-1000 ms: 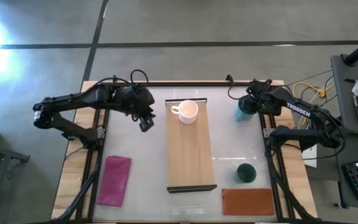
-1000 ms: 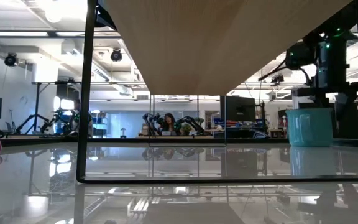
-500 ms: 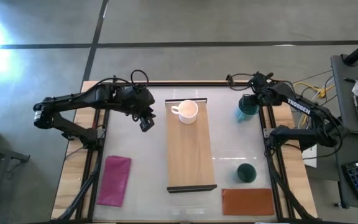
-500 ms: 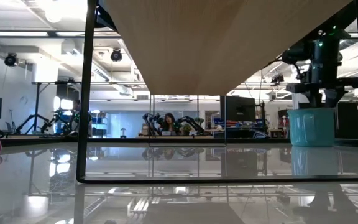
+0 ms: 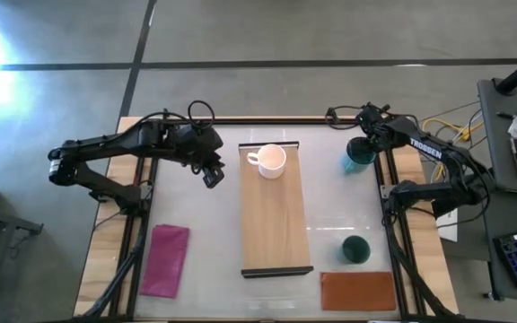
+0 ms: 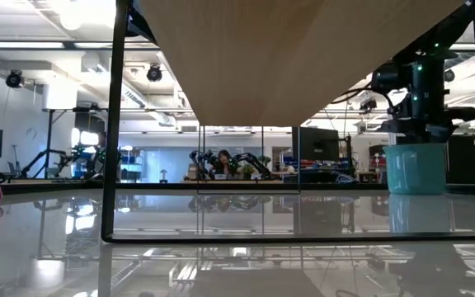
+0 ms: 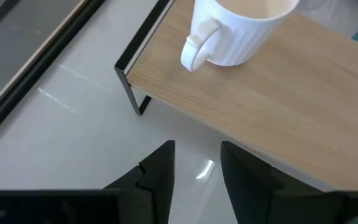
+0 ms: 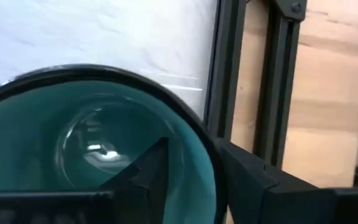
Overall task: Stack small to large cups/mugs on shelf
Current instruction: Put the blue mug on the shelf
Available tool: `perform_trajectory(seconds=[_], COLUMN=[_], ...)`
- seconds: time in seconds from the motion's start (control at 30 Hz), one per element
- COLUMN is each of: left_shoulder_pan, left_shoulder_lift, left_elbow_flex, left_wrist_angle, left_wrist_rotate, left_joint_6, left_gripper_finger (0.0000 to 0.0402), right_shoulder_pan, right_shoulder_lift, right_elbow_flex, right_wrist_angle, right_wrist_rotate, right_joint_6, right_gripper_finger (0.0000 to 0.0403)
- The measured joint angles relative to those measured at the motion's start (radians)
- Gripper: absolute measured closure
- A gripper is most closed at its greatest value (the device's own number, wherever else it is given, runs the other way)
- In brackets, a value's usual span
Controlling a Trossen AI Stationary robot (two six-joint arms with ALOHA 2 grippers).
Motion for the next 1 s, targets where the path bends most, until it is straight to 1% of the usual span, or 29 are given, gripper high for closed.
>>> perform_trajectory(seconds=[0.07, 0.13, 0.23, 0.27, 0.47, 0.63, 0.77, 0.87, 1.0], left_shoulder_pan=[0.000, 0.001, 0.001, 0.001, 0.001, 0.000, 0.000, 0.000, 0.000], left_shoulder_lift=[0.000, 0.000, 0.000, 0.000, 0.000, 0.000, -0.003, -0.005, -0.011], left_elbow_flex=[-0.001, -0.001, -0.002, -0.002, -0.018, -0.037, -0.051, -0.051, -0.051], left_wrist_angle=[0.000, 0.000, 0.001, 0.001, 0.000, 0.000, 0.000, 0.000, 0.000], left_wrist_rotate=[-0.012, -0.014, -0.014, -0.014, -0.014, -0.014, -0.014, -0.014, -0.014], left_joint_6=[0.000, 0.000, 0.000, 0.000, 0.000, 0.001, 0.016, 0.041, 0.064], left_gripper_finger=[0.0287, 0.0287, 0.0287, 0.0287, 0.0287, 0.0287, 0.0287, 0.0287, 0.0287], right_shoulder_pan=[0.000, 0.000, 0.009, 0.015, 0.095, 0.200, 0.317, 0.421, 0.568], right_shoulder_lift=[-0.003, -0.007, -0.012, -0.013, -0.050, -0.119, -0.163, -0.176, -0.158], right_elbow_flex=[0.000, 0.000, 0.004, 0.007, 0.003, -0.001, -0.006, -0.021, -0.058], right_wrist_angle=[0.000, -0.004, 0.008, 0.006, -0.080, -0.177, -0.240, -0.231, -0.196], right_wrist_rotate=[-0.022, -0.061, -0.142, -0.159, -0.169, -0.153, -0.126, -0.124, -0.121], right_joint_6=[0.038, 0.075, 0.131, 0.145, 0.270, 0.417, 0.589, 0.723, 0.910], right_gripper_finger=[0.0297, 0.0326, 0.0371, 0.0379, 0.0379, 0.0380, 0.0381, 0.0381, 0.0381])
